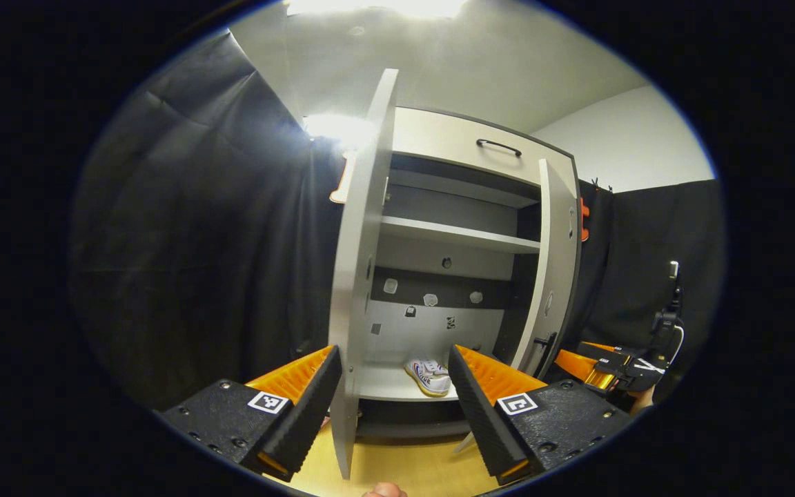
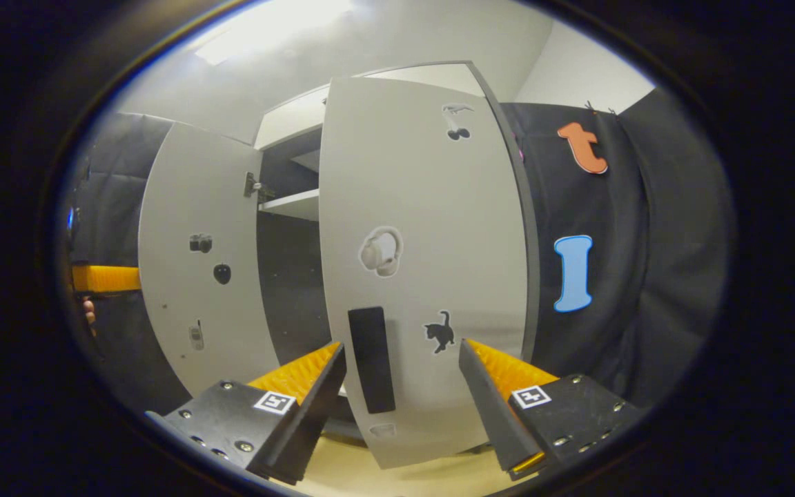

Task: Grab one shoe with the right hand and put it into the shoe cabinet, grab the other shoe with the left hand and put it into the shoe cabinet; then close the right door with the right hand and the left door with the left hand.

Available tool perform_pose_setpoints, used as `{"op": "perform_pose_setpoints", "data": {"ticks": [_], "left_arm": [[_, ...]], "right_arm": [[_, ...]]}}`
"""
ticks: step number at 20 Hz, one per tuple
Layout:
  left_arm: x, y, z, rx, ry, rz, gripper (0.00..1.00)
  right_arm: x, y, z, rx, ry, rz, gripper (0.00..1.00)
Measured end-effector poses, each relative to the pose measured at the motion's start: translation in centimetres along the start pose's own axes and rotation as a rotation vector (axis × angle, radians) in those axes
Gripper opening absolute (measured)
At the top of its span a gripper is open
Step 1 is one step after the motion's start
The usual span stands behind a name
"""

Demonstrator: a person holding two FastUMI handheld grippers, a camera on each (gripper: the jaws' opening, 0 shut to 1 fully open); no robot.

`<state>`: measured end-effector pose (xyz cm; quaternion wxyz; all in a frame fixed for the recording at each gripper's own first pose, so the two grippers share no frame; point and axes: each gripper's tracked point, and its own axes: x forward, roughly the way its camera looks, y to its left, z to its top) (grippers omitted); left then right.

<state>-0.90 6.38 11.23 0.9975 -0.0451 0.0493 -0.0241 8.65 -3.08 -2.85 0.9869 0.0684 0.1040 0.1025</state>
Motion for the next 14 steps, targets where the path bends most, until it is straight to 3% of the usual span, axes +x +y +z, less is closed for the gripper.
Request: {"op": "perform_pose_setpoints", "data": {"ticks": [1, 3, 4, 7, 9, 14], "left_arm": [[-0.2, 0.8, 0.2, 0.002, -0.003, 0.014, 0.89], [-0.5, 2.4, 0.0, 0.012, -0.002, 0.051, 0.89], [-0.6, 3.3, -0.1, 0.018, 0.002, 0.071, 0.94], [-0.5, 5.5, -0.7, 0.034, 0.017, 0.119, 0.89], [-0.2, 6.4, -0.8, 0.032, 0.023, 0.134, 0.94], [0.4, 7.4, -0.9, 0.029, 0.021, 0.133, 0.94]], "right_arm": [[0.0, 0.0, -0.1, 0.000, -0.001, -0.005, 0.98], [0.0, 0.0, -0.2, 0.002, -0.002, -0.015, 0.98], [-0.1, 0.0, -0.2, 0.003, -0.003, -0.020, 0.98], [-0.5, -0.2, -0.1, 0.004, -0.014, -0.045, 0.98], [-0.8, -0.5, 0.0, 0.004, -0.020, -0.068, 0.98], [-1.5, -2.4, -0.2, 0.019, -0.023, -0.130, 1.00]]}}
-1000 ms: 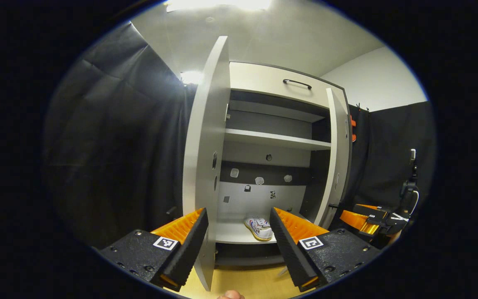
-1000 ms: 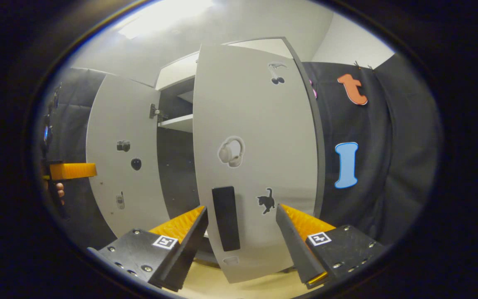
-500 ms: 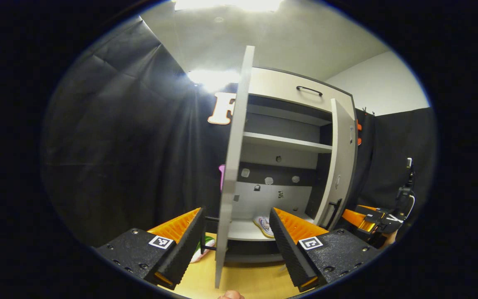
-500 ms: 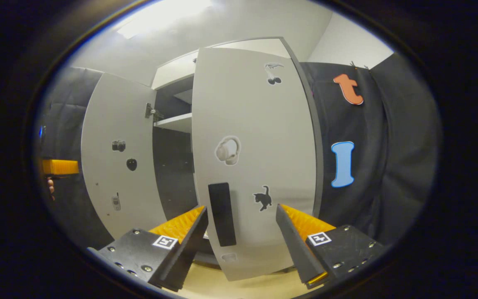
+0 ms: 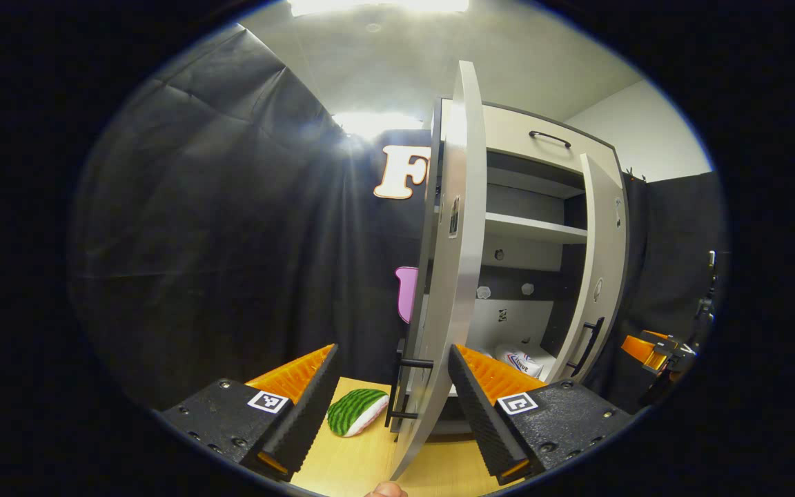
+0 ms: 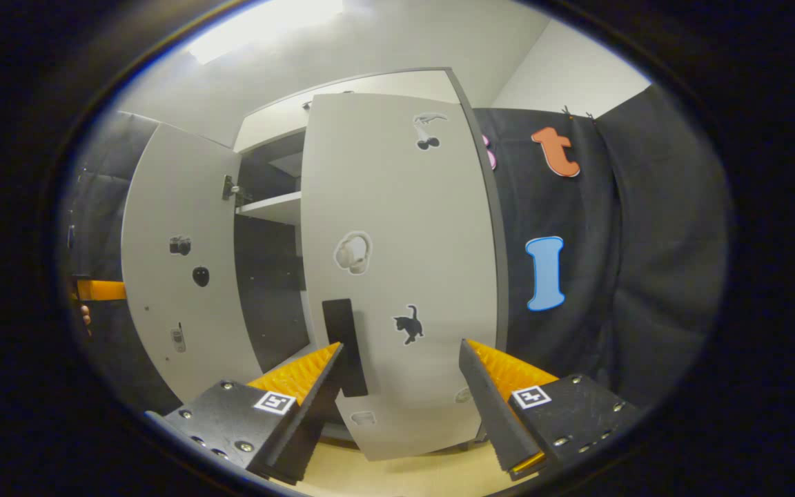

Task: Grab one shoe with the right hand and put it into the shoe cabinet, grab the other shoe with the left hand and put it into the shoe cabinet; then close the right door with the right hand and the left door with the left hand.

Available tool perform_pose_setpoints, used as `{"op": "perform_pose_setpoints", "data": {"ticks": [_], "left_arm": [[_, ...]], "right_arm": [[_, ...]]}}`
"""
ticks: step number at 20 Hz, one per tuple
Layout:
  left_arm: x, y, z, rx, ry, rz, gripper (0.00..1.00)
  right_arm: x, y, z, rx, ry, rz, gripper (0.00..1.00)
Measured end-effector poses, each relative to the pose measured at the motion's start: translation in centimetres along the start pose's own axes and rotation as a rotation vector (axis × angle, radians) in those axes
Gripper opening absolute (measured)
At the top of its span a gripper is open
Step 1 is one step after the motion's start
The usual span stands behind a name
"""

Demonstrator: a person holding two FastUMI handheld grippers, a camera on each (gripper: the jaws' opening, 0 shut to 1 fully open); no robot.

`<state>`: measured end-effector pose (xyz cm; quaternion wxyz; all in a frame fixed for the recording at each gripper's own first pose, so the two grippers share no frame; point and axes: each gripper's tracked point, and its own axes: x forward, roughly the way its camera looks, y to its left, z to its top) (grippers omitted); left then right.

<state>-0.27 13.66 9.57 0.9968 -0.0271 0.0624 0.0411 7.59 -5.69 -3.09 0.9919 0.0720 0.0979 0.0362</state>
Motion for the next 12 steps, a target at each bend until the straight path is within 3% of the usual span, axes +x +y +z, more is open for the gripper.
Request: {"op": "perform_pose_setpoints", "data": {"ticks": [6, 12], "left_arm": [[0.0, 0.3, 0.1, 0.014, -0.001, -0.024, 0.94], [0.3, 1.8, 0.3, 0.031, -0.010, 0.014, 0.94]], "right_arm": [[0.3, -0.4, -0.6, 0.022, 0.006, -0.023, 0.98], [0.7, 0.0, -1.4, 0.025, 0.020, -0.022, 0.98]]}}
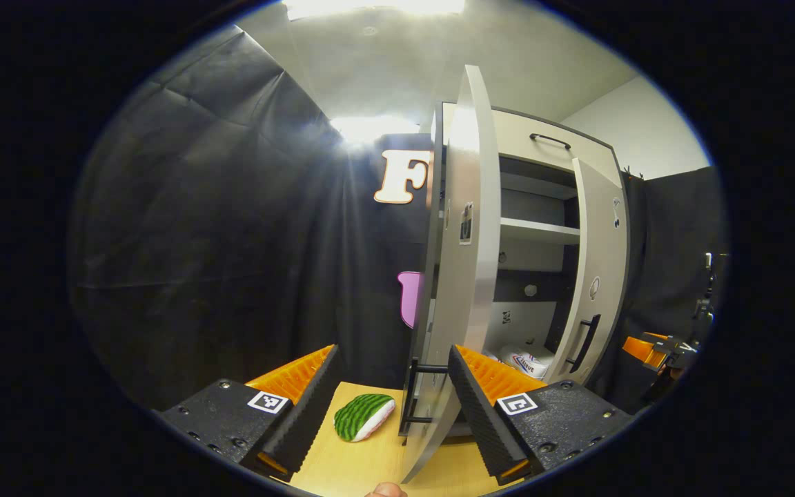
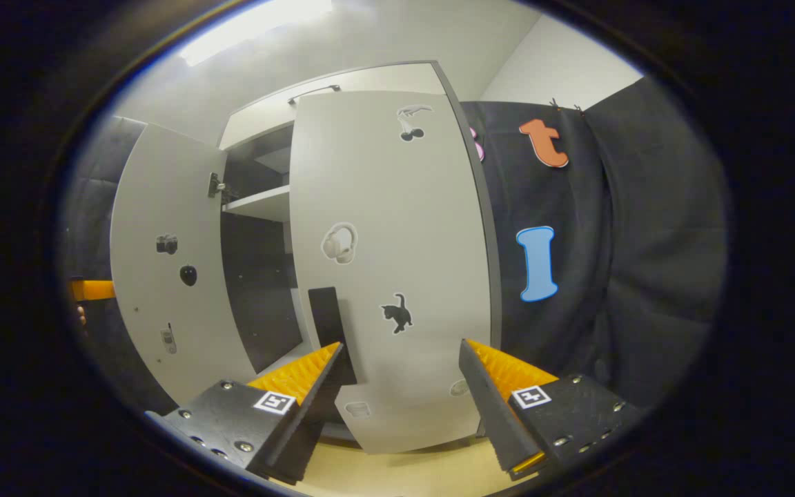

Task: Grab one shoe with the right hand and put it into the shoe cabinet, grab the other shoe with the left hand and put it into the shoe cabinet; then close the right door with the right hand and the left door with the left hand.

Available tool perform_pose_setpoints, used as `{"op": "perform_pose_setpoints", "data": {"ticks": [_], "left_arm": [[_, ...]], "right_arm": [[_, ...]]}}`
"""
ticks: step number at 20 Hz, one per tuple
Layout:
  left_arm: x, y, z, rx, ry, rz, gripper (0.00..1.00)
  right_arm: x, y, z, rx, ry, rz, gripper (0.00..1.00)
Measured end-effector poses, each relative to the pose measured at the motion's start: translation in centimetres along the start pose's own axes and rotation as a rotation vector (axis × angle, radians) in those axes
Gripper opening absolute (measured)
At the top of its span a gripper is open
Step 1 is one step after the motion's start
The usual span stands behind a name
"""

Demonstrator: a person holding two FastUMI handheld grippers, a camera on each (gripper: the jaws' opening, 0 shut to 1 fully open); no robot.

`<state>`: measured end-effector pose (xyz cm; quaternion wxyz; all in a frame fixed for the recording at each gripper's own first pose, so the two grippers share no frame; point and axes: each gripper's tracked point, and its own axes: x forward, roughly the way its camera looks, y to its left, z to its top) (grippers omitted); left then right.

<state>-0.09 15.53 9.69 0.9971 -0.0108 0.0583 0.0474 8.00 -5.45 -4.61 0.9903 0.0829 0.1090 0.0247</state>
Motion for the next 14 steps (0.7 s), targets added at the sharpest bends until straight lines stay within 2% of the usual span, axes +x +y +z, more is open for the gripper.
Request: {"op": "perform_pose_setpoints", "data": {"ticks": [6, 11, 12, 13, 14], "left_arm": [[0.6, 0.3, -1.0, -0.010, 0.029, 0.001, 0.94], [0.5, -0.1, -1.3, -0.058, 0.047, -0.037, 0.93], [0.6, -0.2, -1.3, -0.064, 0.047, -0.049, 0.93], [0.6, -0.4, -1.3, -0.062, 0.050, -0.062, 0.87], [0.6, -0.5, -1.2, -0.056, 0.052, -0.078, 0.93]], "right_arm": [[0.2, -0.4, -0.4, 0.010, 0.005, -0.007, 0.98], [0.2, -0.7, -0.4, 0.017, 0.005, -0.012, 0.98], [0.2, -0.7, -0.2, 0.018, 0.002, -0.013, 0.98], [0.1, -0.7, -0.2, 0.019, 0.000, -0.014, 0.98], [0.0, -0.7, -0.2, 0.020, -0.002, -0.015, 0.98]]}}
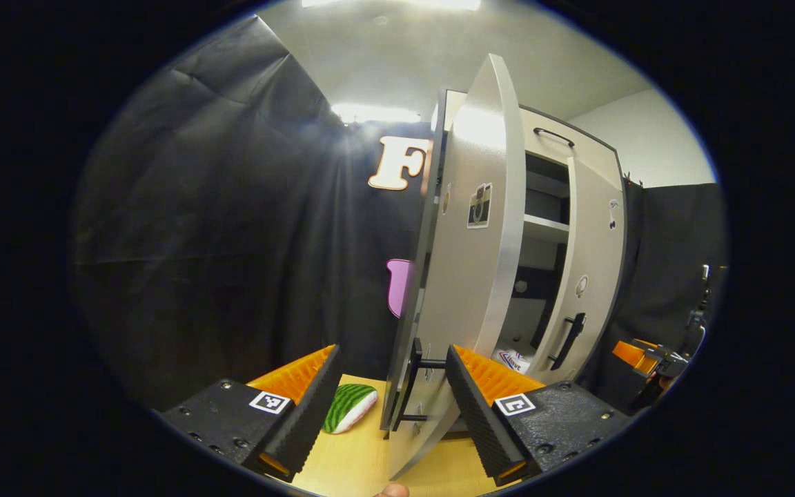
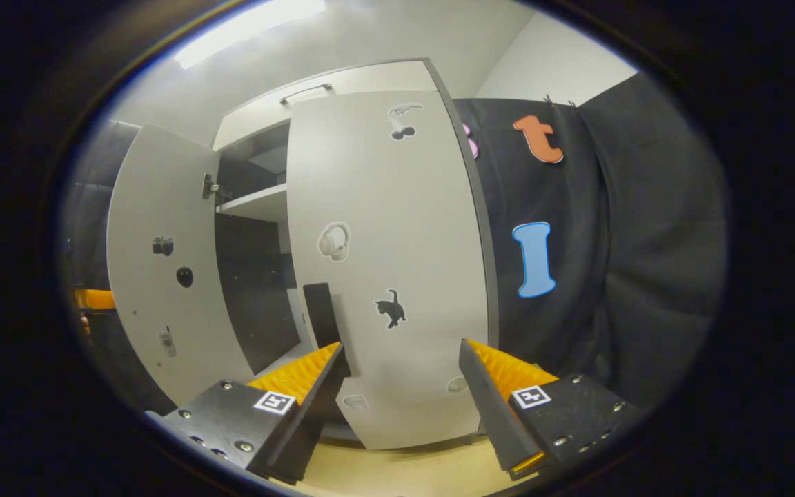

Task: Grab one shoe with the right hand and put it into the shoe cabinet, grab the other shoe with the left hand and put it into the shoe cabinet; then close the right door with the right hand and the left door with the left hand.

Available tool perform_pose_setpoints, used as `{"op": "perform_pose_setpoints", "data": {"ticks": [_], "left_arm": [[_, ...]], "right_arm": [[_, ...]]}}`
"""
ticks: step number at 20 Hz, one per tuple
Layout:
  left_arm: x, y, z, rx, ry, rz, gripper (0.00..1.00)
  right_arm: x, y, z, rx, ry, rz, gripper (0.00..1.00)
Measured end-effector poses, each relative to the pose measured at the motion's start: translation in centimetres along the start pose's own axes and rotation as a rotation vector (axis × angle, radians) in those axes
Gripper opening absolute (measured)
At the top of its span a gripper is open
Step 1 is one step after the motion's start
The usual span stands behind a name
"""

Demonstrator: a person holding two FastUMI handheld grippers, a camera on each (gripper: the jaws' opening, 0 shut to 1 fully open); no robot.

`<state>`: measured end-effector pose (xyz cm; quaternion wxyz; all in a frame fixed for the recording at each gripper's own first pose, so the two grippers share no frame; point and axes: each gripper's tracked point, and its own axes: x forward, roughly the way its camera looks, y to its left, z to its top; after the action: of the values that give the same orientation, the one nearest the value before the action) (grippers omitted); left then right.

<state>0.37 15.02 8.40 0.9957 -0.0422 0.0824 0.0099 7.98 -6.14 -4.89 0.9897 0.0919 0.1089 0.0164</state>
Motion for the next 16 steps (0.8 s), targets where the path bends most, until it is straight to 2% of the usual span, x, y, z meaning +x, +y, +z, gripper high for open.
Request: {"op": "perform_pose_setpoints", "data": {"ticks": [3, 4, 5, 11, 16], "left_arm": [[0.5, -1.7, -0.1, 0.023, 0.005, -0.057, 0.93], [1.4, -3.8, -0.5, 0.022, 0.009, -0.080, 0.87], [2.0, -4.8, -0.8, 0.019, 0.012, -0.098, 0.93], [3.1, -8.2, -1.4, -0.029, 0.022, -0.197, 0.93], [4.2, -11.1, -2.3, -0.029, 0.019, -0.262, 0.93]], "right_arm": [[-0.5, -0.5, -0.1, -0.003, 0.002, -0.010, 0.98], [-0.8, -0.7, -0.1, -0.005, 0.003, -0.016, 0.98], [-1.1, -1.1, -0.1, -0.005, 0.004, -0.022, 0.98], [-2.9, -3.4, 0.3, 0.003, 0.002, -0.074, 0.98], [-4.4, -4.9, 0.8, -0.002, -0.006, -0.108, 0.98]]}}
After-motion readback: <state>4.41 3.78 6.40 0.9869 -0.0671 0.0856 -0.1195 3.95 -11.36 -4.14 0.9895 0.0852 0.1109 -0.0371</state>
